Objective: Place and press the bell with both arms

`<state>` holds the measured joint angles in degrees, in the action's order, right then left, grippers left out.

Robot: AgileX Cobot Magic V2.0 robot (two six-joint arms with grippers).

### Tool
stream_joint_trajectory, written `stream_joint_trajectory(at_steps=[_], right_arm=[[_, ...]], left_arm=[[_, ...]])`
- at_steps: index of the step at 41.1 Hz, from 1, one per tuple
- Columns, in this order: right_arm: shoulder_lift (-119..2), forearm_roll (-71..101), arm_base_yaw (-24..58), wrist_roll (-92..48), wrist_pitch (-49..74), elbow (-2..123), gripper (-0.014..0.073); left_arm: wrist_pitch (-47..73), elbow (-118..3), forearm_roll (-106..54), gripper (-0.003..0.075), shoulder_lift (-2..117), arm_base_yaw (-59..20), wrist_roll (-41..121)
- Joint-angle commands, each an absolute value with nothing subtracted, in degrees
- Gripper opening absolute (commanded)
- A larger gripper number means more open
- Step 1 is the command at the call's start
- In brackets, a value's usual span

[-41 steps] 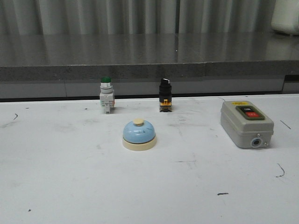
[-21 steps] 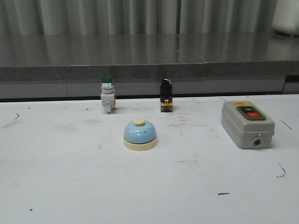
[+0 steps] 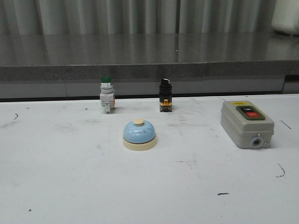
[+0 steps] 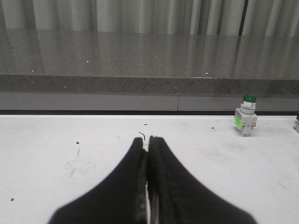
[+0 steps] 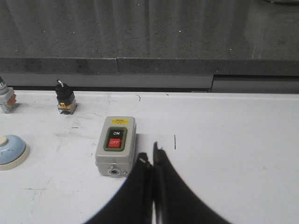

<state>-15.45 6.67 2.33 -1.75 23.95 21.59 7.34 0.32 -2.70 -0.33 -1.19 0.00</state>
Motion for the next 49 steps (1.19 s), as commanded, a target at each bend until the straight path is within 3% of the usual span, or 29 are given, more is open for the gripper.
stream_joint_trajectory(at_steps=[1,28,49], right_arm=[[-15.88,6.35,1.96,-2.16,19.71,23.09,-0.0071],[-15.88,5.63,1.96,-2.24,18.45,22.31,-0.0071],[-2.19,0.84,2.03,-2.24,5.08,-1.32,-0.0071]], left_arm=[[2.05,1.53,-2.60,-0.0020,-1.25,-1.09,-0.74],[2.05,1.53,-2.60,-0.0020,-1.25,-1.09,-0.74],[2.05,1.53,-2.60,-0.0020,-1.25,-1.09,-0.74]])
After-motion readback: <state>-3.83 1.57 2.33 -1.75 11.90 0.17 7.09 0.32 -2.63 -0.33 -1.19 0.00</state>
